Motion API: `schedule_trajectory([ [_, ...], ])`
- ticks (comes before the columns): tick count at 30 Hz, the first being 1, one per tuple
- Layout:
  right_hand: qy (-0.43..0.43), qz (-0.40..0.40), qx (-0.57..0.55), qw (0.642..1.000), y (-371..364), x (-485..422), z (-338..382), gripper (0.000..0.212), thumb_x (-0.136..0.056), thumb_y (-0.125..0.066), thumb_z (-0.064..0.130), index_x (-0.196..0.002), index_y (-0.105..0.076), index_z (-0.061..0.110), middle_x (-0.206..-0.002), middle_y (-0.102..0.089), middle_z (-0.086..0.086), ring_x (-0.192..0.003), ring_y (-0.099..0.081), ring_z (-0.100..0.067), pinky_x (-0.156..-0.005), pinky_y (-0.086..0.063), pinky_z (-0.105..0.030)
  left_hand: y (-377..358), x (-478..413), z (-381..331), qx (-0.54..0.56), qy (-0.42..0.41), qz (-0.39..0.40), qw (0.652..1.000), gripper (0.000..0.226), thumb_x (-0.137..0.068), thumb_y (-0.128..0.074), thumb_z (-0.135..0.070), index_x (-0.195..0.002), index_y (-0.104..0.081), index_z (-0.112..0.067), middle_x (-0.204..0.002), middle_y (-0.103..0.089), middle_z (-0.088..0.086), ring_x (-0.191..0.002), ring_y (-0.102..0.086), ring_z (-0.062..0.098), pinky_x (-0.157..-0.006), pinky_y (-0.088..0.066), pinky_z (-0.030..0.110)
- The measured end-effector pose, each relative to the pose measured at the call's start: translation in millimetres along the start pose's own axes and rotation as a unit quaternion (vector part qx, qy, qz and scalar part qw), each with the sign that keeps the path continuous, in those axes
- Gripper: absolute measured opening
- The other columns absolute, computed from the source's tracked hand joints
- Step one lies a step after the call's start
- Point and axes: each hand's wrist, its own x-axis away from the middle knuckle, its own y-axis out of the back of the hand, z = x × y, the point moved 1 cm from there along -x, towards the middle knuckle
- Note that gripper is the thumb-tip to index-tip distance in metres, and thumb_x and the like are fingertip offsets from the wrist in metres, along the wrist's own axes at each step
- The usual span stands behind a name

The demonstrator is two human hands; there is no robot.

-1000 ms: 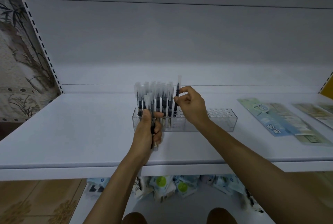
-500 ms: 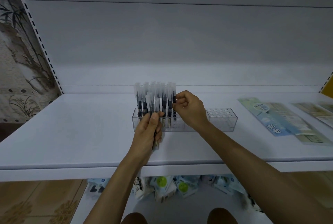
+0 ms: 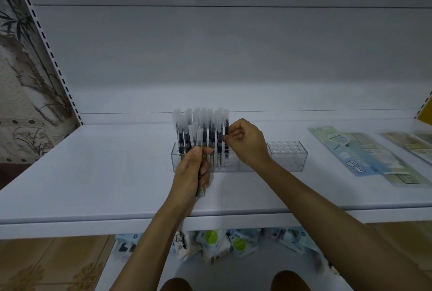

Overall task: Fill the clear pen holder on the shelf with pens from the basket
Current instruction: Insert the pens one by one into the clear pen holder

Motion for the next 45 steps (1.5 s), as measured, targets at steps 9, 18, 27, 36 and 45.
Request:
schedule_trajectory([
  [9,-0.006,-0.001,-0.011,1.0,1,2,3,0.019,-0.076,-0.073,0.013,-0.082,-0.058,0.022,-0.073,-0.061,0.01,-0.066,-0.058,-0.011,-0.073,-0.056,-0.037,0,1,-3,0.052,0.014,-0.013,0.998,0.06,-0.079,-0.034,-0.062,-0.093,-0.06,-0.009,-0.051,-0.03,-0.005,-0.04,-0.022,0.007,-0.038,-0.023,0.019],
  [18,-0.015,0.026,-0.076,0.997,14,0,17,0.027,-0.075,-0.066,-0.003,-0.094,-0.054,0.013,-0.081,-0.06,0.002,-0.071,-0.056,-0.009,-0.065,-0.046,-0.016,1,2,-4,-0.022,-0.001,-0.021,1.0,0.033,-0.101,-0.039,-0.024,-0.07,-0.037,-0.013,-0.054,-0.039,0.0,-0.04,-0.028,0.011,-0.038,-0.026,0.021],
  [27,0.022,-0.056,-0.154,0.986,39,21,49,0.015,-0.086,-0.063,0.005,-0.084,-0.056,0.019,-0.085,-0.063,-0.005,-0.079,-0.06,-0.017,-0.075,-0.051,-0.025,-2,5,-2,-0.086,-0.045,0.013,0.995,0.026,-0.091,-0.046,-0.032,-0.075,-0.048,-0.011,-0.06,-0.059,0.002,-0.047,-0.044,0.013,-0.047,-0.04,0.021],
  [36,0.011,0.083,-0.192,0.978,6,77,38,0.01,-0.091,-0.058,0.004,-0.084,-0.066,0.002,-0.061,-0.061,-0.004,-0.061,-0.059,-0.015,-0.067,-0.052,-0.025,-2,6,-3,-0.097,-0.053,0.049,0.993,0.035,-0.096,-0.042,-0.029,-0.083,-0.055,0.001,-0.065,-0.062,0.004,-0.056,-0.05,0.019,-0.053,-0.042,0.026],
  [45,-0.04,0.033,-0.251,0.967,15,66,46,0.012,-0.093,-0.058,0.014,-0.087,-0.064,0.005,-0.085,-0.066,-0.014,-0.075,-0.06,-0.012,-0.07,-0.051,-0.022,-3,6,-2,-0.1,-0.028,0.054,0.993,0.031,-0.09,-0.047,-0.033,-0.1,-0.062,-0.008,-0.073,-0.069,0.003,-0.062,-0.059,0.014,-0.061,-0.051,0.024],
])
